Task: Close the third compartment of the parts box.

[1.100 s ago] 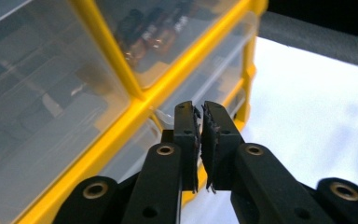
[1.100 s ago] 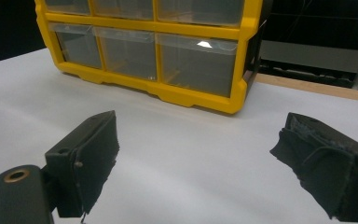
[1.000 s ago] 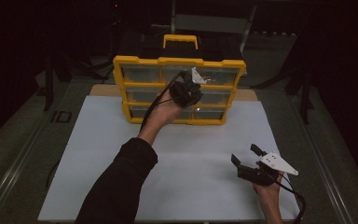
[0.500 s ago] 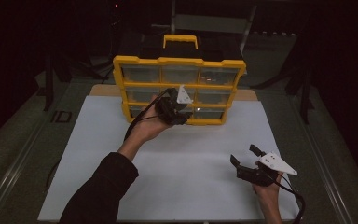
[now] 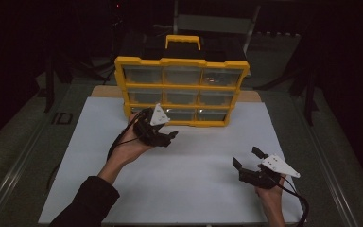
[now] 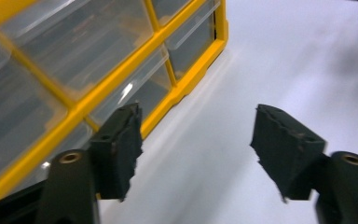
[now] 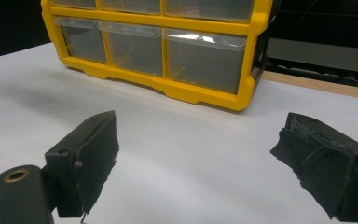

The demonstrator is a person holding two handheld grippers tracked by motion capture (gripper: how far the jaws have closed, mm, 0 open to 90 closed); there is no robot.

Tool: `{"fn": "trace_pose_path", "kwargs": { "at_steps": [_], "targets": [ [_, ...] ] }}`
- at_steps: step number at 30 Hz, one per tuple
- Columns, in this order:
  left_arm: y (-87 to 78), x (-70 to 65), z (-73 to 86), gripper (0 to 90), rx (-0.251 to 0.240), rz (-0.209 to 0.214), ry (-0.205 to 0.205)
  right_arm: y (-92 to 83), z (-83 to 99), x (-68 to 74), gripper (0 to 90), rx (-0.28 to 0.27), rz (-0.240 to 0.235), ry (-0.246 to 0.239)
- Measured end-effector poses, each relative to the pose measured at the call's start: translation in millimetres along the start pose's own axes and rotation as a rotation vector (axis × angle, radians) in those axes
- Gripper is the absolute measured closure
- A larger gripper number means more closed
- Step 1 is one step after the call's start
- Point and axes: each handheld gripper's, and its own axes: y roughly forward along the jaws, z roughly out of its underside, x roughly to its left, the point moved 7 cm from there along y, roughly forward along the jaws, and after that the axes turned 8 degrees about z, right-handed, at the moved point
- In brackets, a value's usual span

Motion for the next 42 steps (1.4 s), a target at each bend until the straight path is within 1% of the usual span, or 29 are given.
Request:
{"fn": "trace_pose_path", "kwargs": {
  "at_steps": [4,5,6,8,9,13,14,15,16,18,22,24,27,28,29,31,33,34,37,42],
  "targets": [
    [-11.2,2.7,15.5,22.4,-0.034,-0.032,-0.037,0.2,0.4,0.3,11.2,0.001,0.0,-0.003],
    [-13.0,3.4,19.0,19.9,-0.04,-0.041,-0.049,0.2,0.6,0.5,11.2,0.003,-0.001,-0.004],
    [-16.4,4.1,26.2,15.8,-0.05,-0.049,-0.066,0.2,0.7,1.2,11.2,0.004,-0.002,-0.001],
    [-16.4,4.1,26.2,15.4,-0.05,-0.049,-0.066,0.2,0.7,1.3,11.2,0.003,-0.002,-0.002],
    [-19.5,5.0,34.2,15.4,-0.065,-0.066,-0.076,0.2,0.7,1.3,11.2,0.003,-0.002,-0.002],
    [-24.4,6.8,51.2,10.8,-0.093,-0.074,-0.127,0.1,1.5,1.3,11.2,0.006,-0.005,-0.006],
    [-25.9,6.9,55.2,10.8,-0.104,-0.073,-0.143,0.1,1.5,1.3,11.2,0.006,-0.005,-0.006],
    [-29.4,7.4,63.3,9.4,-0.125,-0.084,-0.167,0.2,1.7,1.6,11.2,0.007,-0.007,-0.006],
    [-29.4,7.4,63.3,8.7,-0.125,-0.084,-0.167,0.2,1.7,1.6,11.2,0.007,-0.007,-0.006],
    [-32.6,6.9,72.4,7.7,-0.133,-0.094,-0.181,0.2,2.1,1.9,11.2,0.009,-0.011,-0.008],
    [-38.7,4.0,88.3,5.1,-0.15,-0.087,-0.205,0.3,2.6,2.8,11.2,0.012,-0.013,-0.005],
    [-42.1,2.8,95.1,4.4,-0.17,-0.084,-0.222,0.0,3.0,3.1,11.2,0.013,-0.013,-0.008],
    [-44.6,4.0,106.2,4.1,-0.174,-0.107,-0.245,-0.1,3.2,3.6,11.2,0.012,-0.014,-0.011],
    [-45.2,3.9,109.9,3.4,-0.179,-0.1,-0.25,0.0,3.4,3.8,11.1,0.013,-0.014,-0.012],
    [-46.4,4.0,116.9,1.6,-0.187,-0.089,-0.263,-0.1,3.9,4.3,11.2,0.014,-0.015,-0.014],
    [-47.1,4.0,120.1,0.8,-0.189,-0.089,-0.265,-0.2,4.1,4.7,11.1,0.015,-0.016,-0.015],
    [-49.8,3.1,128.3,0.0,-0.216,-0.078,-0.277,0.1,4.7,5.1,10.9,0.016,-0.017,-0.024],
    [-49.8,3.1,128.3,0.0,-0.216,-0.078,-0.277,0.0,5.1,5.3,10.9,0.017,-0.016,-0.025],
    [-53.8,4.0,135.2,0.0,-0.249,-0.089,-0.289,0.0,5.4,5.4,10.8,0.018,-0.013,-0.029],
    [-67.0,5.2,143.2,0.0,-0.33,-0.112,-0.314,-1.0,5.4,5.2,10.6,0.01,-0.012,-0.041]
  ]
}}
